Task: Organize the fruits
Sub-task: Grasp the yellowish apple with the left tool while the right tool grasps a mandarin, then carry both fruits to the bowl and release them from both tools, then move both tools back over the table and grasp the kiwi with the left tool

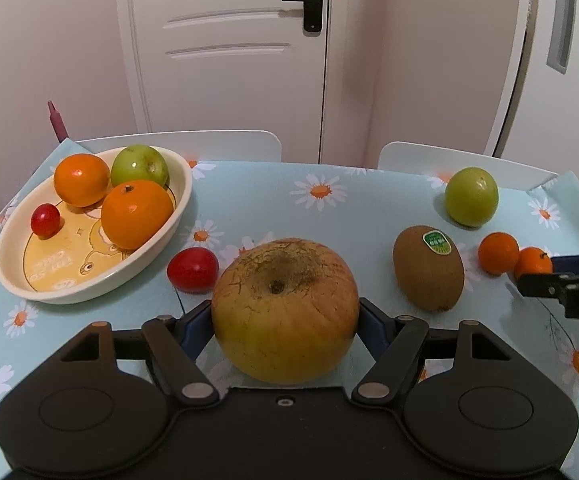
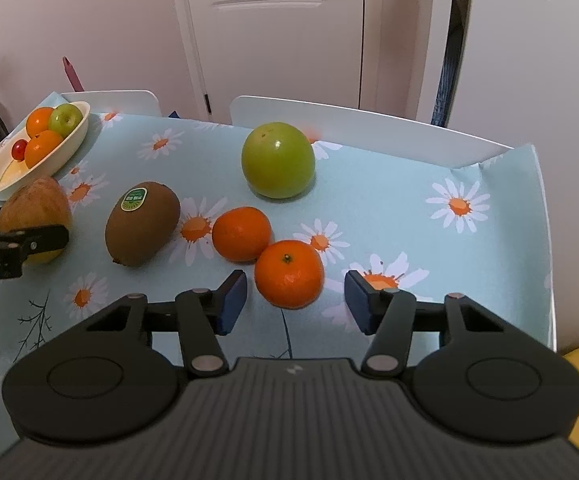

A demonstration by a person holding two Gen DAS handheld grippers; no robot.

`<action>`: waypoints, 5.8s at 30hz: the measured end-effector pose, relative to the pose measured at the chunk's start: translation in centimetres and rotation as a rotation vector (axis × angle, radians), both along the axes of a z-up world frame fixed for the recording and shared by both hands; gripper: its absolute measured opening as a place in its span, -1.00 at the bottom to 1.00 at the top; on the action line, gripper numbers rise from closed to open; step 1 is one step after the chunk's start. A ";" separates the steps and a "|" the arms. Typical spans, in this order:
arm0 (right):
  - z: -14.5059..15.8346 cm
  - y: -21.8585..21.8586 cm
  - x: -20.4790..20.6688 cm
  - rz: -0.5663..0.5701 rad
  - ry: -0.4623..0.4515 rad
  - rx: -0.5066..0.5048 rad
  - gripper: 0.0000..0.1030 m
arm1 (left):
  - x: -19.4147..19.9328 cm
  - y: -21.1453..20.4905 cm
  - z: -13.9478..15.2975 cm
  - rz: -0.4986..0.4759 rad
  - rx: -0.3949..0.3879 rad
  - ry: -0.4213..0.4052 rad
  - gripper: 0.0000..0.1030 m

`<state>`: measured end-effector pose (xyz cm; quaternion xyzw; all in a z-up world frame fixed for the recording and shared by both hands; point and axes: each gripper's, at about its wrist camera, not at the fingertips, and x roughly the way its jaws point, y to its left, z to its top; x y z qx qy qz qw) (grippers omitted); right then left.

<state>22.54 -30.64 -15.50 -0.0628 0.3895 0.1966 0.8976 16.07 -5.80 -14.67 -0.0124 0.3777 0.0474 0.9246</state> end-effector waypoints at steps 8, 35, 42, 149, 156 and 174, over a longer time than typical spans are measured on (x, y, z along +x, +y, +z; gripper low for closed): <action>-0.3 0.7 0.4 0.012 -0.009 -0.010 0.22 | -0.8 -0.1 0.1 -0.012 0.001 0.005 0.50; 6.6 4.5 -4.4 0.042 -0.067 0.042 0.03 | -5.6 2.3 5.8 -0.049 -0.009 -0.078 0.50; 9.1 8.9 -6.2 0.058 -0.085 0.071 0.03 | -6.7 5.6 8.5 -0.052 0.000 -0.114 0.50; 10.4 25.9 -7.2 -0.110 -0.014 0.047 0.78 | -5.1 21.4 8.1 -0.196 0.070 -0.032 1.00; 11.7 21.2 -8.8 -0.239 -0.053 0.055 0.98 | -5.2 20.2 9.4 -0.242 0.057 -0.066 1.00; 10.1 6.2 -6.3 -0.168 -0.051 -0.002 0.96 | -4.8 8.3 10.0 -0.204 0.064 -0.079 1.00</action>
